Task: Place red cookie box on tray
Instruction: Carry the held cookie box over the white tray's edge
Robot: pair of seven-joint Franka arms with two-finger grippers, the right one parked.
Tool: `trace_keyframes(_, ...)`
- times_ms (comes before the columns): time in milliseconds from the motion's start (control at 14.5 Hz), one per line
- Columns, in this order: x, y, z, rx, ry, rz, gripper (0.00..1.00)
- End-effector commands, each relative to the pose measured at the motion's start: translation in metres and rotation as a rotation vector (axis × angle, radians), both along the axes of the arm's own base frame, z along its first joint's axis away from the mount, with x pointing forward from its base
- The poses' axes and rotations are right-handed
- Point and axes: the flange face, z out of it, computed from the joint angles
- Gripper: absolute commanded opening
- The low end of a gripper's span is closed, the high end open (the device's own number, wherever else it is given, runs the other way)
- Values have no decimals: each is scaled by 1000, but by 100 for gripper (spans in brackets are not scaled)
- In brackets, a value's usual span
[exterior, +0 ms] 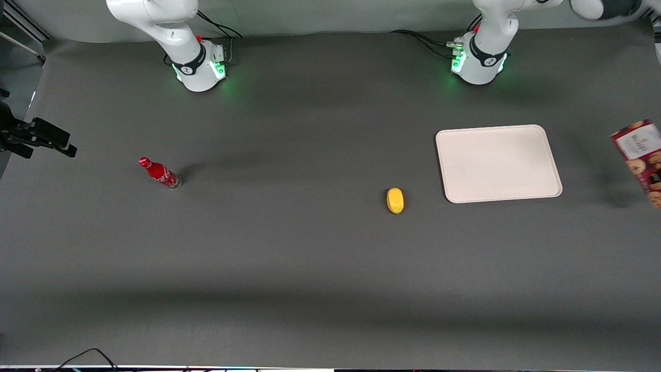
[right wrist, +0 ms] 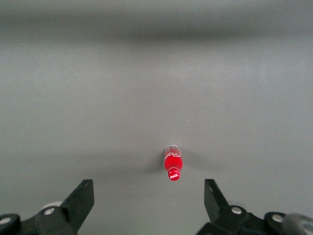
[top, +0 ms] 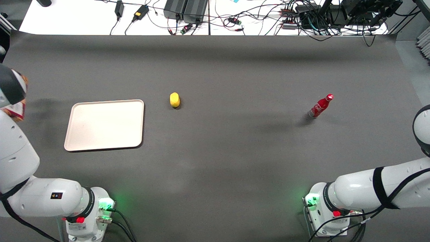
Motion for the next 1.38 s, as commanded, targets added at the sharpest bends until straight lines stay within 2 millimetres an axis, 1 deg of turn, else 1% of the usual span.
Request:
trace_keyframes(0,36,-44,146,-3,51,-22,0)
trace_keyframes(69,42,-58,178,5,78,-26,0)
trace_keyframes(138,48,-78,204,15,101,-57,0)
trace_keyframes(207,54,-103,224,22,129,-104,0)
trace_keyframes(276,50,-121,247,31,144,-105,0)
trace_keyframes(345,49,-146,264,31,150,-109,0)
trace_keyframes(414,42,-170,282,39,156,-126,0)
trace_keyframes(483,35,-195,287,38,182,-170,0)
trace_keyframes(552,23,-214,287,59,198,-195,0)
trace_keyframes(621,13,-231,283,72,192,-204,0)
trace_keyframes(690,2,-240,266,70,184,-195,0)
trace_keyframes(759,-11,-243,241,63,177,-197,0)
trace_keyframes(828,-23,-242,216,65,182,-206,0)
trace_keyframes(1034,-36,-238,140,49,215,-211,0)
trace_keyframes(1103,-40,-231,118,55,210,-211,0)
trace_keyframes(1172,-48,-226,89,54,196,-210,0)
trace_keyframes(1310,-63,-229,34,53,168,-243,0)
